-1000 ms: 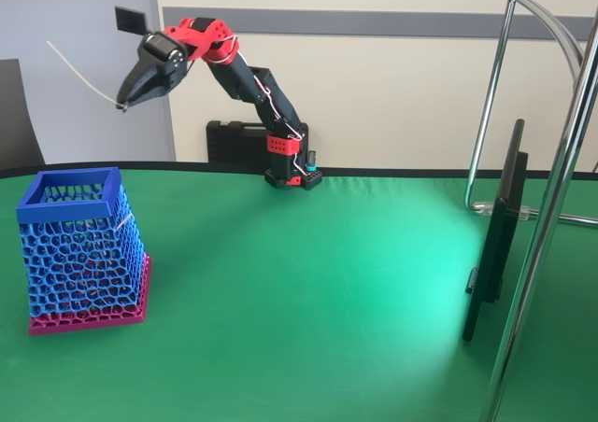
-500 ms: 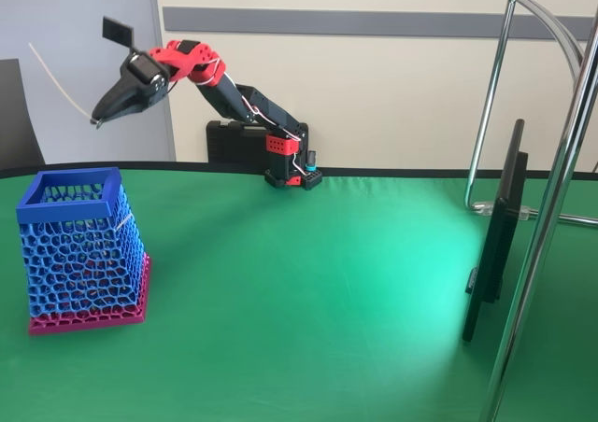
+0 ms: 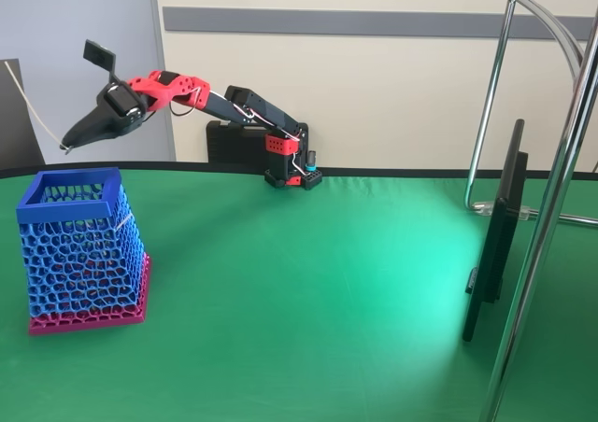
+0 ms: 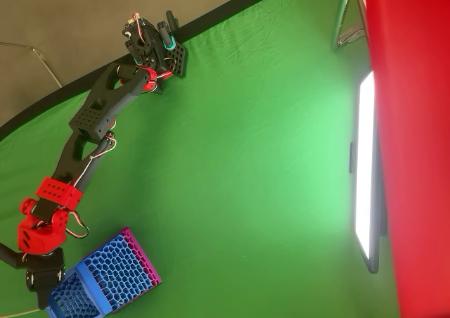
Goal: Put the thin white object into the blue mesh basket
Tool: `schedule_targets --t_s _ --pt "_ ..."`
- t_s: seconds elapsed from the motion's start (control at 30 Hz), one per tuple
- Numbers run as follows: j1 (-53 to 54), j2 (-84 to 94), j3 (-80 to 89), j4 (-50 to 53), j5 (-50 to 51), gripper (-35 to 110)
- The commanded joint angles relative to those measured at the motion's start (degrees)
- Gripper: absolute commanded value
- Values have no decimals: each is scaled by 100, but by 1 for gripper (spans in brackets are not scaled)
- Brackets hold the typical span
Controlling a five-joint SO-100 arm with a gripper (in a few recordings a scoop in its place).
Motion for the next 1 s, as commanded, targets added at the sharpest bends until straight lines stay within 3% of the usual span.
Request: schedule_targets --t_s 0.0,0.43,0.97 --pt "-26 246 422 -510 -141 6" --pt "-70 308 896 -659 -773 21" --pt "-334 976 896 1151 -993 19"
